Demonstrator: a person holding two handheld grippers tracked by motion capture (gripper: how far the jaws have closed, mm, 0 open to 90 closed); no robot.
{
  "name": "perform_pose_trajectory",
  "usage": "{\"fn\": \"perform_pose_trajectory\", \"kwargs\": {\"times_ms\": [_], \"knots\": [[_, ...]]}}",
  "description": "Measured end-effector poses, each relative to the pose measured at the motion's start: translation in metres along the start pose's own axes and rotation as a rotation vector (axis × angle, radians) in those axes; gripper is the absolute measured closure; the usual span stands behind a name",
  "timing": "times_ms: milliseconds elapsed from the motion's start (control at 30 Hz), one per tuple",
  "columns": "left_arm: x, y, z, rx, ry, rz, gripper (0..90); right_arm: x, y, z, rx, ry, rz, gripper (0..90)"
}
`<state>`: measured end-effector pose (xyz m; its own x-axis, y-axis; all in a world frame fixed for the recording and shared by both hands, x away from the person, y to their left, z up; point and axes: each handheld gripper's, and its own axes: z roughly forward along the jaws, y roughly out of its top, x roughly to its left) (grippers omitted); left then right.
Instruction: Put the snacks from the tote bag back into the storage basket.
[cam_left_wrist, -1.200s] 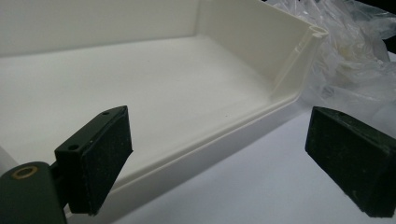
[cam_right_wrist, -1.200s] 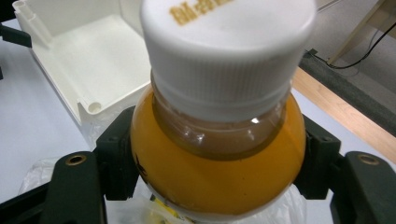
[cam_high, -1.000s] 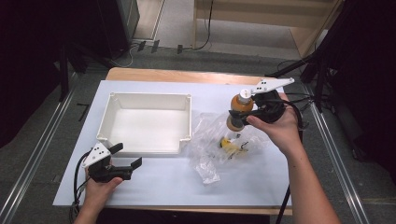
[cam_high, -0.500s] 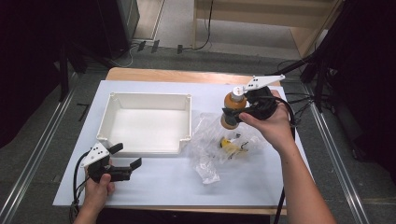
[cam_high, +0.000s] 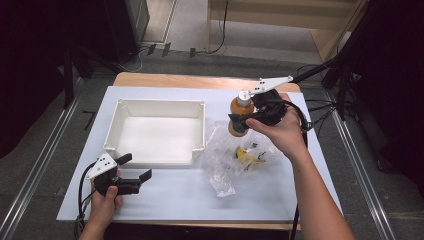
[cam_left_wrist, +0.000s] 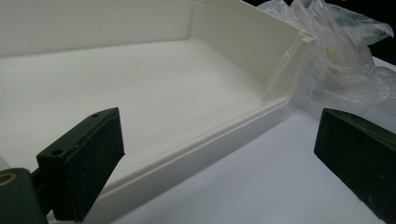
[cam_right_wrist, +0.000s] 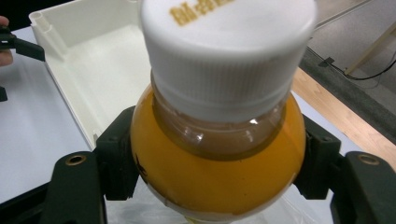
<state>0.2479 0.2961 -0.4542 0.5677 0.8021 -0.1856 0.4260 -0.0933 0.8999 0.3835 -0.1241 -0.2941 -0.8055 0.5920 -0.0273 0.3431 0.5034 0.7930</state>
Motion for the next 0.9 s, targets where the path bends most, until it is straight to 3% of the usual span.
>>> {"fn": "perform_pose_trajectory", "kwargs": {"times_ms": [900], "knots": [[-0.002, -0.001, -0.002, -0.014, 0.01, 0.01, 1.8, 0.014, 0.018, 0.031, -0.002, 0.042, -0.015, 31.2]]}}
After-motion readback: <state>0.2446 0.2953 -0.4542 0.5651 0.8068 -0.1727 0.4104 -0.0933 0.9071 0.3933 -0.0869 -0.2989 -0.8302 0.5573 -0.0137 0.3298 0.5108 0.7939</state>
